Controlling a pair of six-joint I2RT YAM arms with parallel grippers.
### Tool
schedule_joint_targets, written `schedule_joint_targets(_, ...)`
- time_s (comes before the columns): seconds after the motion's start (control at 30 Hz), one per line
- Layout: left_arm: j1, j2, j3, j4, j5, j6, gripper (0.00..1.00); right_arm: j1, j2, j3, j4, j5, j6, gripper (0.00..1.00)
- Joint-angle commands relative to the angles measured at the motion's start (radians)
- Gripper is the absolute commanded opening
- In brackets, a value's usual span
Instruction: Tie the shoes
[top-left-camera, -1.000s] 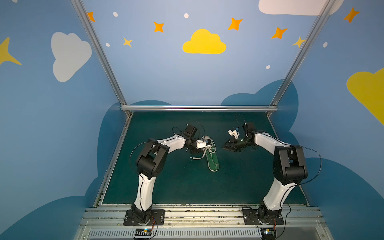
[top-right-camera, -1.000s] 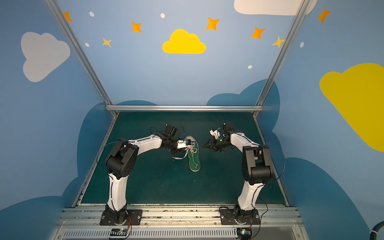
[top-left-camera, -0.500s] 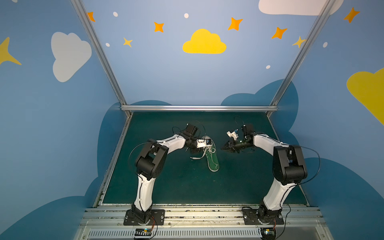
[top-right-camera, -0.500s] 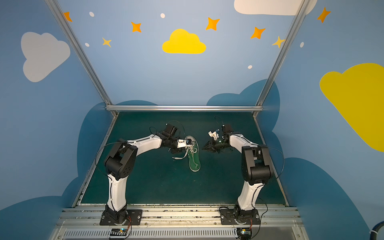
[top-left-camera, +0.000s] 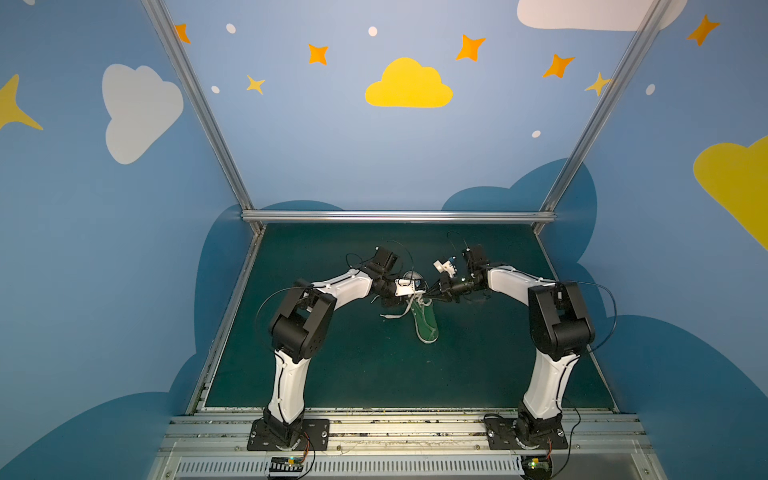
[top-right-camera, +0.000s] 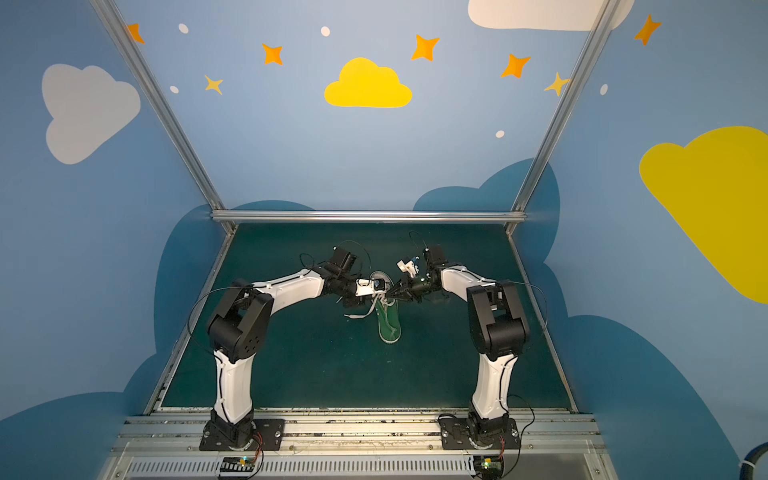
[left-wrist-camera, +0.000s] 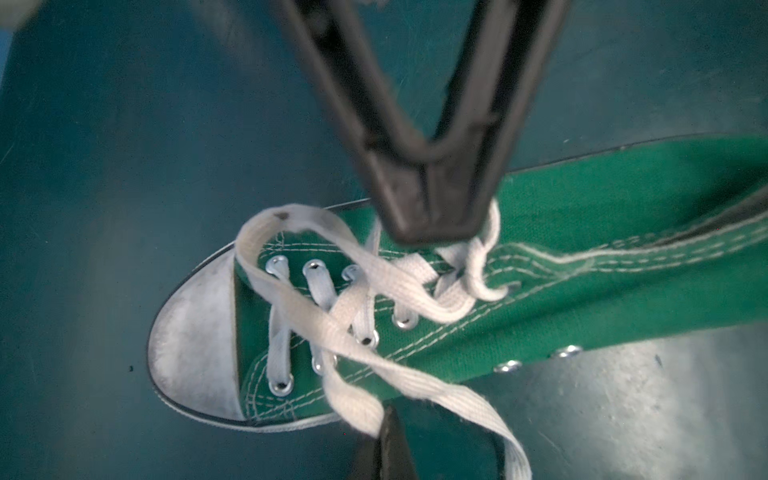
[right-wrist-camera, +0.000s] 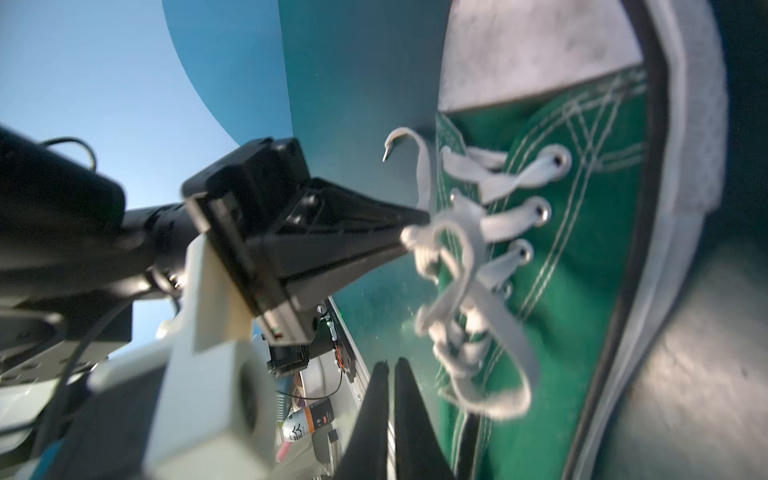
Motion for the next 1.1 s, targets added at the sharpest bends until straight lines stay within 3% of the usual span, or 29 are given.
schedule_joint_targets(0.0,-0.006,-0.045,0.000,-0.016,0.006,0.009,0.03,0.012,0.043,0.052,0.017,-0.022,0.014,0.08)
schedule_joint_targets(0.33,-0.021,-0.067,-0.025,-0.017,0.000,0.033,0.03,0.020,0.128,0.109,0.047,-0.037,0.045,0.07)
schedule_joint_targets(1.07,-0.067,-0.122,-0.032,-0.049,-0.074,0.176,0.03,0.024,0.144,0.095,0.047,-0.029,0.045,0.07)
